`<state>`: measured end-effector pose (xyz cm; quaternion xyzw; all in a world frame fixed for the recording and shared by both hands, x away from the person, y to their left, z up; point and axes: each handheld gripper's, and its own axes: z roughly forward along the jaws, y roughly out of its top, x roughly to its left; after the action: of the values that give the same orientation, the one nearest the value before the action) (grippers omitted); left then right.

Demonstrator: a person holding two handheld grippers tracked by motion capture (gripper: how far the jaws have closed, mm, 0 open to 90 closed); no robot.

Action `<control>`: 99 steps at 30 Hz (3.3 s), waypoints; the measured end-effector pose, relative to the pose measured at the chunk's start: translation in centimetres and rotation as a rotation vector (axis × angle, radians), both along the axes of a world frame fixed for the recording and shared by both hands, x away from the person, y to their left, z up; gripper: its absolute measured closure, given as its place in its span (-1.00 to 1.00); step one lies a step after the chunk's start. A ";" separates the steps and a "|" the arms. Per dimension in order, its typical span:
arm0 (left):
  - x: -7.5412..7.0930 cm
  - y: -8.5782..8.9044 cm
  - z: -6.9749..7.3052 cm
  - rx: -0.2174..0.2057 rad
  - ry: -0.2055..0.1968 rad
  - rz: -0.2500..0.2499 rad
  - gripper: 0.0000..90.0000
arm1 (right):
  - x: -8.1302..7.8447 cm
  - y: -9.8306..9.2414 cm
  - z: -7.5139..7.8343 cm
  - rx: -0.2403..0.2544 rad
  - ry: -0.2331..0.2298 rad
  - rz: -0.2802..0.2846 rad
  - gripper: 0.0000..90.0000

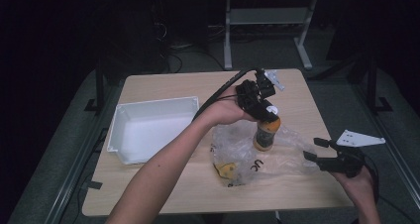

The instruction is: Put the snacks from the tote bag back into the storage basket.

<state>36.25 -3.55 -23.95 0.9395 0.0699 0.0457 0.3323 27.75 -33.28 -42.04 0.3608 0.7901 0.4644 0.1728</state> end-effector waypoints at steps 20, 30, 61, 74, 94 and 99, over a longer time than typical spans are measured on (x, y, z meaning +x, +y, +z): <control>0.2 3.5 2.2 0.000 -0.035 0.065 0.31 | 0.6 0.8 -0.1 -0.006 0.000 0.003 -0.41; -0.1 5.9 3.3 0.001 -0.056 0.098 0.31 | 0.5 0.6 0.1 0.009 -0.014 -0.008 -0.42; 1.0 14.2 3.9 -0.038 -0.027 0.217 0.31 | -0.1 0.7 0.1 0.026 -0.015 -0.019 -0.43; 1.1 18.1 3.3 -0.022 -0.040 0.318 0.31 | -0.2 0.7 0.0 0.029 -0.011 -0.026 -0.43; 1.8 21.0 1.8 -0.004 -0.041 0.394 0.31 | -0.1 0.7 -0.1 0.032 -0.007 -0.026 -0.43; 2.1 21.2 1.1 0.000 -0.036 0.411 0.31 | -0.1 0.7 -0.1 0.032 -0.006 -0.025 -0.43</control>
<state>38.39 17.67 -22.89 0.9044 0.2541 0.1295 0.3173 27.68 -32.58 -42.16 0.3719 0.7776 0.4758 0.1753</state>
